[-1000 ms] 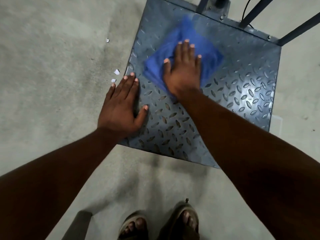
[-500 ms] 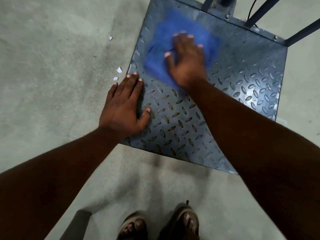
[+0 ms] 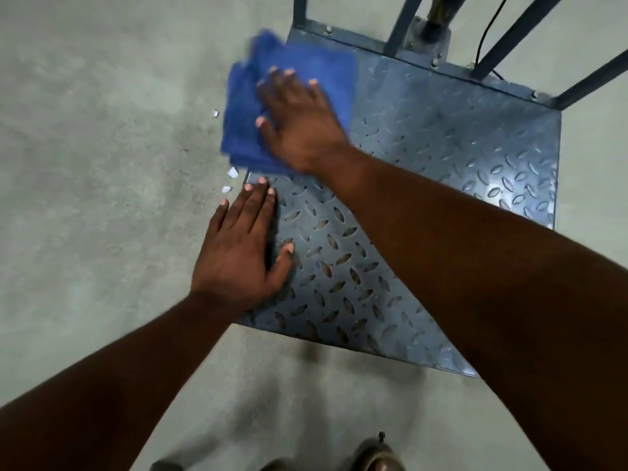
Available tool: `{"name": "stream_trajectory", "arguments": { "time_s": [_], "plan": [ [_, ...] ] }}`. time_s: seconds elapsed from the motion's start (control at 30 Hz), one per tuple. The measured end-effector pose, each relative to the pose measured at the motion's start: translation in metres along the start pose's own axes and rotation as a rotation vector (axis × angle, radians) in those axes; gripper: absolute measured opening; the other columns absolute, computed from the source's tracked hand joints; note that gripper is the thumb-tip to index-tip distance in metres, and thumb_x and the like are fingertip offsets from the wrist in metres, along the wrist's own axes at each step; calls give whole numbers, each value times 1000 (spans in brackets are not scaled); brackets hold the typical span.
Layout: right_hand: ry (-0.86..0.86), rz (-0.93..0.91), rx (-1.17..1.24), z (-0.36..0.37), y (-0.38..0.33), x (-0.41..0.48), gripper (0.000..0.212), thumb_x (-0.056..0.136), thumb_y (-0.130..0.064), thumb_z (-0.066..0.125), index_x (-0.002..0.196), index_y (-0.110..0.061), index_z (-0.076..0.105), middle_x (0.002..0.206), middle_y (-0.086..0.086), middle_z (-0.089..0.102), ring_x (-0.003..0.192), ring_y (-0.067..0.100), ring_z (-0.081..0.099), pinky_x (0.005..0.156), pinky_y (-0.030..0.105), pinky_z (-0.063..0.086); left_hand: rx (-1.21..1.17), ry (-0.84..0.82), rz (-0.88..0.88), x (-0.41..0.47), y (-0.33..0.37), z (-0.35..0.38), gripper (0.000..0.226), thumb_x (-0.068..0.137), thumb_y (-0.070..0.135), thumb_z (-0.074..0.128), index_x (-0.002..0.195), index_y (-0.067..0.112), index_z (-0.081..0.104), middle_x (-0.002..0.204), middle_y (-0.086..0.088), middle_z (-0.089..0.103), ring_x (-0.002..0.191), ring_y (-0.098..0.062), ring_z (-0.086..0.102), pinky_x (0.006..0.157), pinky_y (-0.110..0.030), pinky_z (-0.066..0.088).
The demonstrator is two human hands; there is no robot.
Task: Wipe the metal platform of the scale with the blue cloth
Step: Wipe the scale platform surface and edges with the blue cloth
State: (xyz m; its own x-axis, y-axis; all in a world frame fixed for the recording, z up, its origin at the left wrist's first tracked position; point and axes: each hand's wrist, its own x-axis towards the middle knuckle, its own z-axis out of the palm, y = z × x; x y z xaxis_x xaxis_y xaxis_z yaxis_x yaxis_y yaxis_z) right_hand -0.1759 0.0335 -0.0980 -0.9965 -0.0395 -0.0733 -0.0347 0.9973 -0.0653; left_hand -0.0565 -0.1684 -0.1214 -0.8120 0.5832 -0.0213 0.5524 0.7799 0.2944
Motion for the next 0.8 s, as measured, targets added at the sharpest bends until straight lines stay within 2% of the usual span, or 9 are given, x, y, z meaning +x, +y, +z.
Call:
{"name": "stream_trajectory", "arguments": {
  "time_s": [0.07, 0.1, 0.13, 0.23, 0.43, 0.57, 0.67, 0.73, 0.8],
  "plan": [
    [-50, -268, -3, 2, -8, 0, 63, 101, -54, 28, 153, -25, 46, 166, 2, 35, 157, 23, 23, 126, 48, 13, 4, -13, -15, 0, 0, 1, 87, 101, 60, 41, 172, 11, 25, 180, -10, 21, 166, -27, 21, 133, -51, 19],
    [-61, -273, 16, -1, 0, 4, 64, 101, -57, 29, 155, -25, 44, 167, 1, 32, 157, 23, 20, 127, 47, 10, 4, -19, -16, 1, 0, 1, 87, 101, 60, 41, 172, 12, 25, 180, -9, 20, 166, -27, 20, 133, -51, 19],
    [-61, -201, 44, -5, 13, 7, 66, 102, -59, 31, 158, -26, 38, 170, 2, 26, 158, 23, 17, 128, 48, 8, 1, -22, -16, 1, 0, 0, 87, 101, 60, 41, 172, 12, 25, 180, -8, 20, 167, -26, 19, 134, -51, 18],
    [27, 214, 78, -8, 69, -2, 68, 104, -60, 30, 163, -26, 27, 171, 4, 20, 159, 25, 15, 128, 51, 9, -11, -5, -12, 0, -1, -1, 86, 101, 60, 42, 172, 14, 26, 181, -6, 20, 167, -25, 19, 133, -51, 19],
    [74, 832, 127, -3, 199, -109, 77, 102, -65, 19, 165, -21, 15, 173, 6, 13, 159, 27, 10, 129, 50, 6, -34, 14, -3, 1, 1, -2, 86, 99, 59, 42, 171, 12, 30, 180, -7, 24, 166, -28, 23, 131, -54, 23],
    [87, 1069, 112, -1, 226, -132, 78, 103, -56, 23, 163, -8, 18, 170, 20, 14, 158, 35, 10, 128, 51, 6, -26, 20, 2, -1, 2, 0, 87, 100, 60, 42, 170, 10, 30, 180, -8, 23, 166, -28, 22, 131, -53, 24],
    [74, 944, 97, -7, 190, -91, 73, 101, -53, 21, 156, -6, 32, 158, 25, 35, 147, 39, 32, 124, 52, 20, -20, 12, 5, -1, 0, 1, 88, 100, 60, 42, 171, 10, 28, 180, -8, 22, 167, -27, 20, 130, -54, 26],
    [94, 731, 77, -13, 139, -58, 71, 97, -53, 19, 147, -11, 45, 143, 19, 52, 131, 35, 48, 113, 49, 35, -39, 13, 7, 1, -1, 1, 88, 99, 61, 43, 171, 11, 29, 180, -8, 23, 166, -29, 23, 129, -56, 30],
    [131, 443, 93, -8, 80, -36, 70, 94, -53, 22, 146, -15, 49, 146, 15, 53, 134, 32, 48, 111, 43, 34, -54, 22, 8, 3, -3, 0, 88, 98, 61, 44, 170, 11, 31, 178, -9, 27, 164, -32, 27, 126, -59, 34]
  ]
}}
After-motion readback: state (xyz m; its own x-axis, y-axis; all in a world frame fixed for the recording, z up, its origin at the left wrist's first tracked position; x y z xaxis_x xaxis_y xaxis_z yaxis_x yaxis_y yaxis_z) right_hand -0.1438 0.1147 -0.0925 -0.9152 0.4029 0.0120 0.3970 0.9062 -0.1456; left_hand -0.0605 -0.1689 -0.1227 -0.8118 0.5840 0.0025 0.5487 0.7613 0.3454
